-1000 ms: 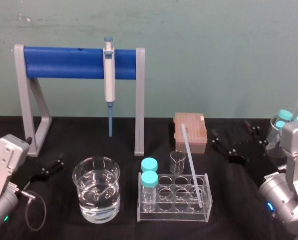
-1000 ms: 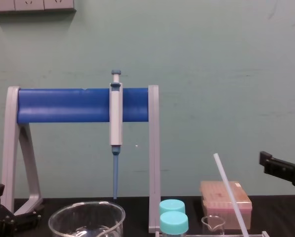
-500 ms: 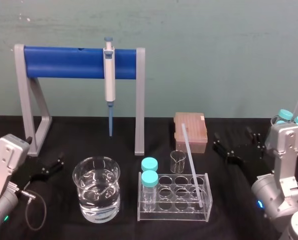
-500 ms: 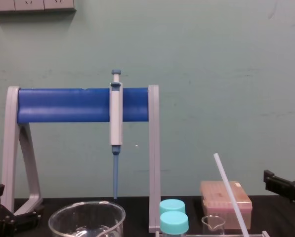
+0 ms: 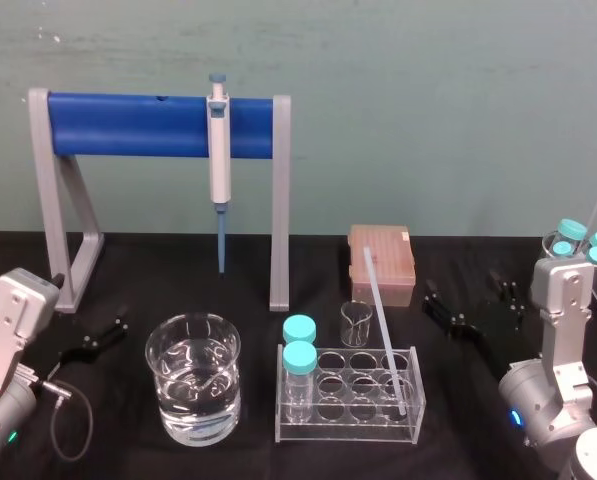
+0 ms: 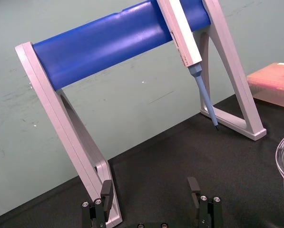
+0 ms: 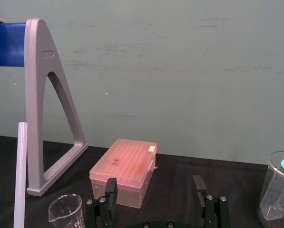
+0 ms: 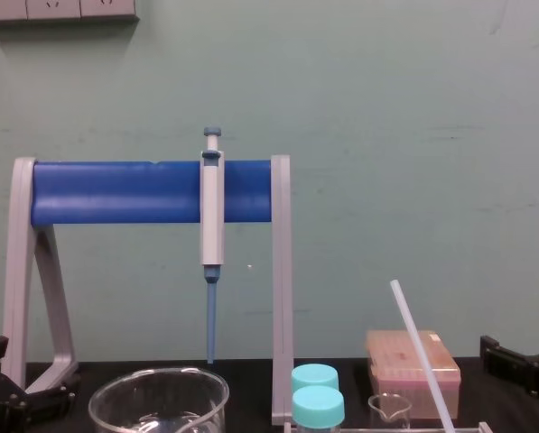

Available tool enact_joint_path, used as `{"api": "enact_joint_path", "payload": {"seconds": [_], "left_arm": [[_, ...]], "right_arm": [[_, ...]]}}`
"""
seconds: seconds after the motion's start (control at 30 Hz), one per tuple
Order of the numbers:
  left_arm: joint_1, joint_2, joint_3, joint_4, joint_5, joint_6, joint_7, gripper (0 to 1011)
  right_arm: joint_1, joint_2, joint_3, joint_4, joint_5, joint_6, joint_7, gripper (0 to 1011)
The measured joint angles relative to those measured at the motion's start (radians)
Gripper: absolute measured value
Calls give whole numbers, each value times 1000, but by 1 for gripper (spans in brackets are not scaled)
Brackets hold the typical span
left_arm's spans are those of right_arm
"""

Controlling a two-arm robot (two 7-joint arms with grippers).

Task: Pick up the stirring rod with one hand, then place it down.

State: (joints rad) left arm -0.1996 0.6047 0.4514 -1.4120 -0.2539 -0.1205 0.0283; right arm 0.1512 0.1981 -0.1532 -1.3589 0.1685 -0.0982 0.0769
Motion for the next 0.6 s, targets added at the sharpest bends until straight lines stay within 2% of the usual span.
{"api": "enact_joint_path", "payload": {"seconds": [0.6], "left_arm": [[0, 0, 0, 0, 0, 0, 0, 1005]], "right_arm": [[1, 1, -4, -2, 1, -2, 0, 1000]]}}
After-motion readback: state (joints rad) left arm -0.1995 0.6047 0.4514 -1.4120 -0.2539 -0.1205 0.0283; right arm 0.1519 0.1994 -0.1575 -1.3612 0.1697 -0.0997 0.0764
